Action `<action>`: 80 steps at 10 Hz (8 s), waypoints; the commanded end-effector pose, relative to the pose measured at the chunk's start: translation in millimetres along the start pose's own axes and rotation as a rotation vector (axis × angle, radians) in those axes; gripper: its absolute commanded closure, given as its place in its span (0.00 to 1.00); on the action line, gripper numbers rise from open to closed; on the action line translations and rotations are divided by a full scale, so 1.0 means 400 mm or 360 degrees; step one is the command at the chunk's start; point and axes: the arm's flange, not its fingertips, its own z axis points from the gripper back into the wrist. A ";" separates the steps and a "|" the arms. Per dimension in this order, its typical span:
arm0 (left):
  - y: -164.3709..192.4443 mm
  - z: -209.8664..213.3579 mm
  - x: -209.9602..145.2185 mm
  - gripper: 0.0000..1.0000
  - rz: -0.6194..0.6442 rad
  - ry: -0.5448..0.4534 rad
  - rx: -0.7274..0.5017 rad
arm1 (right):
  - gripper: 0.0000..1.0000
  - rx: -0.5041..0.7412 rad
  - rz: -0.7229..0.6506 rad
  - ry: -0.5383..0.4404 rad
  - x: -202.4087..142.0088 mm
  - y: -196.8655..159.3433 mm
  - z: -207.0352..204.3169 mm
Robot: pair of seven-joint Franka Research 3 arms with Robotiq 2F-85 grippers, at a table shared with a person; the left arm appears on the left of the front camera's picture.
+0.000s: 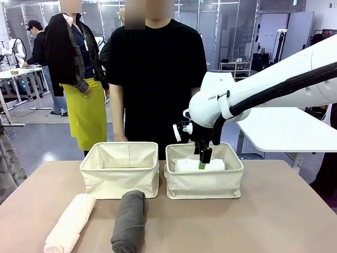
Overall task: Divide the towels into two baskets.
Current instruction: Pick up one hotel-folded towel from the bottom of the table and place it in the Fabric basket indicated by the person.
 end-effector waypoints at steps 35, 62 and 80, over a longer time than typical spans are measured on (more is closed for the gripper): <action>-0.001 0.006 0.002 0.00 -0.0008 -0.0020 -0.0028 | 0.00 0.0905 -0.2054 -0.1863 -1.211 0.821 0.215; -0.014 -0.043 0.007 0.00 0.0009 0.0042 -0.0026 | 0.00 0.0863 -0.1999 -0.1917 -1.155 0.825 0.259; -0.136 -0.652 -0.357 0.00 -0.0338 0.1121 0.1042 | 0.00 0.0863 -0.1999 -0.1917 -1.155 0.825 0.259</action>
